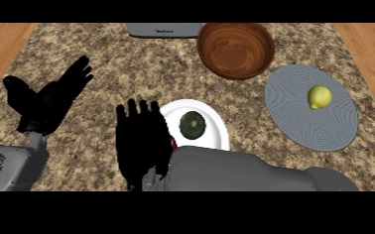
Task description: Pick the can from the plate and place it in the bowl
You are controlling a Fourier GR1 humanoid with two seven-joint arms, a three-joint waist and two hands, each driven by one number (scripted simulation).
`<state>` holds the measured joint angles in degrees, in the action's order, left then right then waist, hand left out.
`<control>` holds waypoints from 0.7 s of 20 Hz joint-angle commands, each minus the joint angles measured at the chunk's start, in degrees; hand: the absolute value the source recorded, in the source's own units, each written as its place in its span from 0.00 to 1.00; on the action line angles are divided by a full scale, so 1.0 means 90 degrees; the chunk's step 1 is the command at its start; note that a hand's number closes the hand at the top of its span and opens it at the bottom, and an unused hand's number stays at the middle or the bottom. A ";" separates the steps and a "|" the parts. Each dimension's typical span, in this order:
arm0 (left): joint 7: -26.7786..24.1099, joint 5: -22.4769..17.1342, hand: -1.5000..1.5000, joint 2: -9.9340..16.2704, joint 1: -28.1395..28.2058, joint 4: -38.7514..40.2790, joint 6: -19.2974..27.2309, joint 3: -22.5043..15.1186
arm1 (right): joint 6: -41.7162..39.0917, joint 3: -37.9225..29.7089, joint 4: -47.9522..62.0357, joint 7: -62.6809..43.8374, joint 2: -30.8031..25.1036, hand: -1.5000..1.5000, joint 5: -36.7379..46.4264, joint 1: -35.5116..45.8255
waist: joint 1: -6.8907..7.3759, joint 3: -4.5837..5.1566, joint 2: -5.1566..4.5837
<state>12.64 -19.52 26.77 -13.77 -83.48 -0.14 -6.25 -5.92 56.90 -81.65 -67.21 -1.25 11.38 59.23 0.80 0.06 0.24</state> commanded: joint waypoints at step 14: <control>0.0155 0.0125 0.50 -0.0027 0.0037 -0.0120 -0.0276 0.0312 | 0.0472 0.0461 0.0791 -0.0711 0.0134 0.00 -0.0303 -0.0169 | 0.0042 -0.0002 -0.0015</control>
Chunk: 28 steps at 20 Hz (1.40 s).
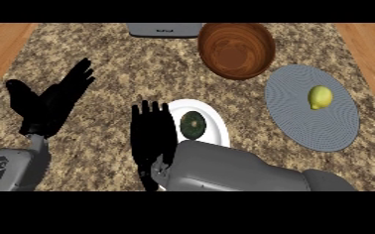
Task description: Pick the can from the plate and place it in the bowl
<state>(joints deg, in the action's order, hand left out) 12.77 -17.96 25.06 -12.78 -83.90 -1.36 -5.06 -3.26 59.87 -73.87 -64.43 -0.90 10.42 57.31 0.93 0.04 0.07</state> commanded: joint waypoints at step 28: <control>0.0210 0.0578 0.50 -0.0503 0.0260 -0.0321 -0.0229 0.0246 | 0.1116 0.0984 0.1683 0.0826 0.0099 1.00 0.0076 -0.0501 | 0.0084 -0.0004 -0.0020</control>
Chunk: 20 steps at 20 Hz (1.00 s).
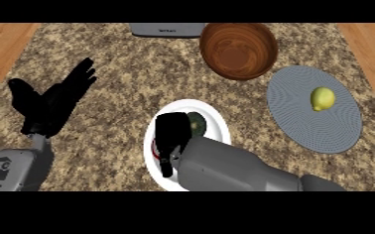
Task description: Pick the can from the plate and place it in the bowl
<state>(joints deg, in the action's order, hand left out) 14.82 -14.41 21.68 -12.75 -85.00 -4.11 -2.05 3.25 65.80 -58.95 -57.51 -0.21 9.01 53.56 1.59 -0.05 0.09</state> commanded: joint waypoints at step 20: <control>-0.0021 0.0056 0.50 -0.0157 0.0083 0.0033 -0.0227 0.0579 | 0.0441 -0.0042 -0.0811 0.1632 -0.1965 1.00 0.0555 -0.0340 | -0.0330 -0.0002 0.0023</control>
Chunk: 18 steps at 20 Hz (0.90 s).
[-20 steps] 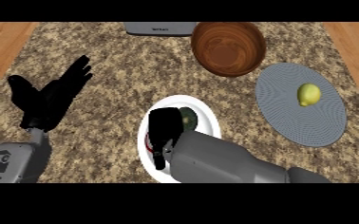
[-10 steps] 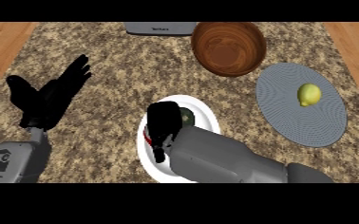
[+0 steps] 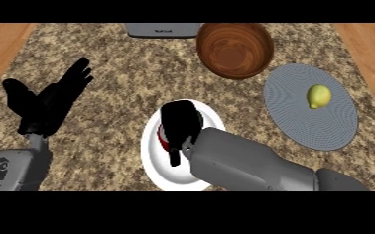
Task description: Pick the can from the plate and place it in the bowl
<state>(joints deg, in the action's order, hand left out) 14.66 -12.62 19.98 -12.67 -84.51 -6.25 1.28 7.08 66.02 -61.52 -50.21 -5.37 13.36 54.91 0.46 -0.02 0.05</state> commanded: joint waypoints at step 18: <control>0.0106 0.0113 0.50 -0.0037 0.0125 -0.0173 0.0054 0.0088 | -0.1024 -0.2887 0.0196 0.7177 -0.7174 1.00 -0.1604 -0.1574 | -0.0119 0.0004 0.0011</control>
<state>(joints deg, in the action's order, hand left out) 14.73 -11.93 20.04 -10.32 -86.20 -5.81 2.28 2.34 44.90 -59.62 9.17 -63.71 0.40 39.73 -1.40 -0.06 0.11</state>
